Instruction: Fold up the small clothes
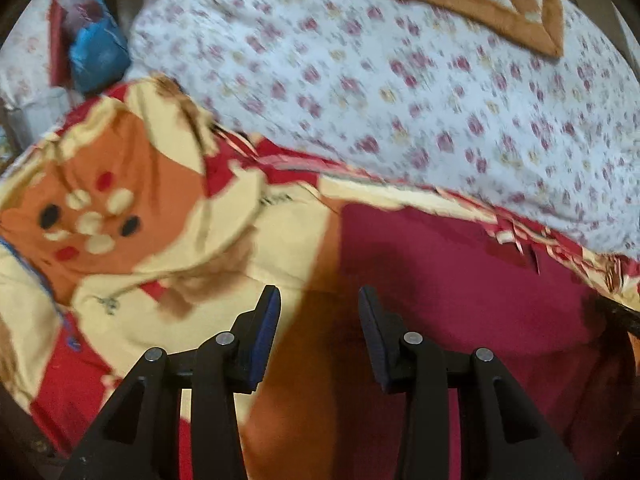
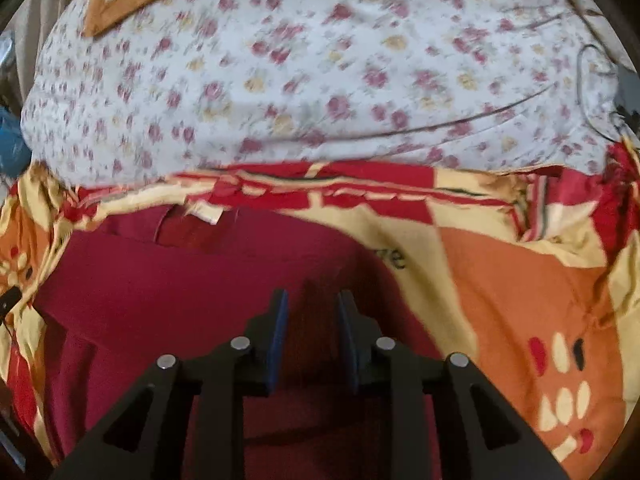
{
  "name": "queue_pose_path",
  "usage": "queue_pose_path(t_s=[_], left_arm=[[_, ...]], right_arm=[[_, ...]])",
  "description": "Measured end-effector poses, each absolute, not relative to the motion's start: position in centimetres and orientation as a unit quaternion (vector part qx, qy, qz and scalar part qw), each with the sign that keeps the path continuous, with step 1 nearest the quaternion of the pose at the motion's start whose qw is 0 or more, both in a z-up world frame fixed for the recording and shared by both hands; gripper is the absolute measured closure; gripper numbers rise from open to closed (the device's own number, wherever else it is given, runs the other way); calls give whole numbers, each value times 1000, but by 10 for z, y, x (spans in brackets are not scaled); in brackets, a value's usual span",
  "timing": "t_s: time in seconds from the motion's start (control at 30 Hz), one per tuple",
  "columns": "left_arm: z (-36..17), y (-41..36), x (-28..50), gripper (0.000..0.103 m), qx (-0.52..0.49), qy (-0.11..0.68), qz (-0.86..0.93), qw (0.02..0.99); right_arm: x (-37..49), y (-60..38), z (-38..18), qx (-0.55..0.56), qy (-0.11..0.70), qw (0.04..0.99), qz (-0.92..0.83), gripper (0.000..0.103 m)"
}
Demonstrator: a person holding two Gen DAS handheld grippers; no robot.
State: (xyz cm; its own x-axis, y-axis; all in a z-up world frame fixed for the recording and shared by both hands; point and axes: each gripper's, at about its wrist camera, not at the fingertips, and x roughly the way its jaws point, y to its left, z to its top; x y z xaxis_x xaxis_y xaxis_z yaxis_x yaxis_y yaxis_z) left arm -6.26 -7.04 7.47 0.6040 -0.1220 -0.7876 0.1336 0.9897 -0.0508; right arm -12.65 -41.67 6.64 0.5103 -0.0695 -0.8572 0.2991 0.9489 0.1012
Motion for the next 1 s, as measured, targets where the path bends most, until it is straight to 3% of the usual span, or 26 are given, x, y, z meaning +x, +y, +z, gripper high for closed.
queue_pose_path(t_s=[0.13, 0.27, 0.47, 0.73, 1.0], left_arm=[[42, -91, -46, 73, 50, 487, -69, 869], [41, -93, -49, 73, 55, 483, -66, 871], [55, -84, -63, 73, 20, 471, -89, 877], [83, -91, -85, 73, 12, 429, -131, 894], [84, -103, -99, 73, 33, 426, -143, 893]], right_arm=[[-109, -413, 35, 92, 519, 842, -117, 77], [-121, -416, 56, 110, 507, 850, -93, 75], [-186, -429, 103, 131, 474, 867, -81, 50], [-272, -416, 118, 163, 496, 852, -29, 50], [-312, -343, 116, 150, 530, 830, 89, 50]])
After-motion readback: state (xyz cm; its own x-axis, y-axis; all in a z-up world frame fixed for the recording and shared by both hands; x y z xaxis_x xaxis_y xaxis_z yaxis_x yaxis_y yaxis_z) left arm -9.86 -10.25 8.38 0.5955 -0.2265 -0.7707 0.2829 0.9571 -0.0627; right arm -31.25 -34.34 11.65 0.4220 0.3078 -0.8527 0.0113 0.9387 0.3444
